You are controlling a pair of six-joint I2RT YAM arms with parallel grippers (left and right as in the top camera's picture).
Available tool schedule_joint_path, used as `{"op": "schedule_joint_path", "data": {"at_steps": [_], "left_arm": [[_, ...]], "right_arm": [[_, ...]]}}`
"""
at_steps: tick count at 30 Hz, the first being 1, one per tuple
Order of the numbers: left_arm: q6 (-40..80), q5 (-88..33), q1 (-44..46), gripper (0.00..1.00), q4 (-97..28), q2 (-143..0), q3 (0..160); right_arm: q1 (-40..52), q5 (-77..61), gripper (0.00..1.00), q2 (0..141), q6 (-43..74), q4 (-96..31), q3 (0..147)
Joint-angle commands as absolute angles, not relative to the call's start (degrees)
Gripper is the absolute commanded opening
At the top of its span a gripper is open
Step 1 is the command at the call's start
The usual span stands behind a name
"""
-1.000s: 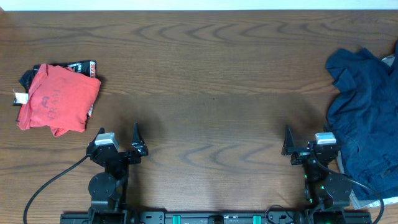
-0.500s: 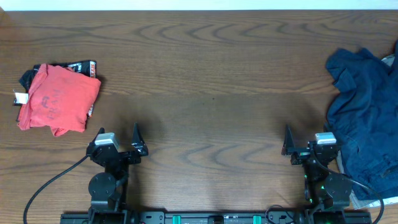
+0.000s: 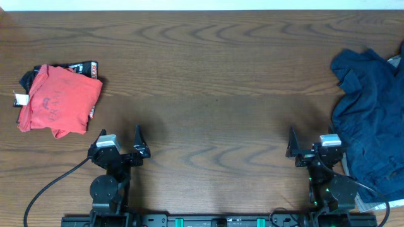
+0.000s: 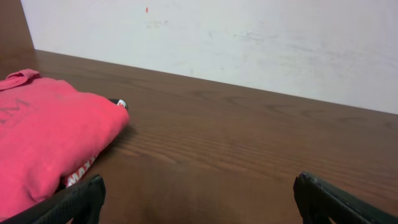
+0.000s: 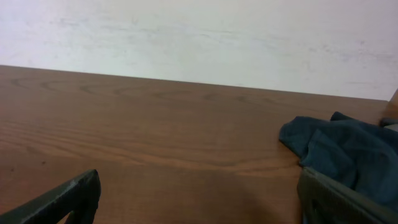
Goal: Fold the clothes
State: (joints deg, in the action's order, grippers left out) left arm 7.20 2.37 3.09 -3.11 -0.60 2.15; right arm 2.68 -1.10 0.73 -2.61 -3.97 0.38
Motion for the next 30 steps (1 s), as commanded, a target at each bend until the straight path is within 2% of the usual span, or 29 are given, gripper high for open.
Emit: {"op": "schedule_joint_path", "data": {"at_steps": [1, 17, 21, 24, 30], "left_arm": [[6.2, 3.7, 2.9, 0.98, -3.7, -0.7, 0.2], [6.2, 3.7, 2.9, 0.98, -3.6, -0.7, 0.2], [6.5, 2.4, 2.9, 0.98, -2.8, -0.7, 0.3], [8.1, 2.0, 2.9, 0.98, -2.8, -0.7, 0.8], [8.2, 2.0, 2.9, 0.98, -7.6, -3.7, 6.7]], "right_arm": [[2.2, -1.5, 0.99, 0.6, -3.4, -4.2, 0.3], [2.2, -1.6, 0.99, 0.6, -3.2, -3.1, 0.3], [2.3, -3.2, 0.99, 0.6, 0.5, -2.2, 0.4], [2.3, 0.4, 0.99, 0.7, 4.9, -2.6, 0.6], [2.2, 8.1, 0.99, 3.2, 4.9, -8.3, 6.3]]}}
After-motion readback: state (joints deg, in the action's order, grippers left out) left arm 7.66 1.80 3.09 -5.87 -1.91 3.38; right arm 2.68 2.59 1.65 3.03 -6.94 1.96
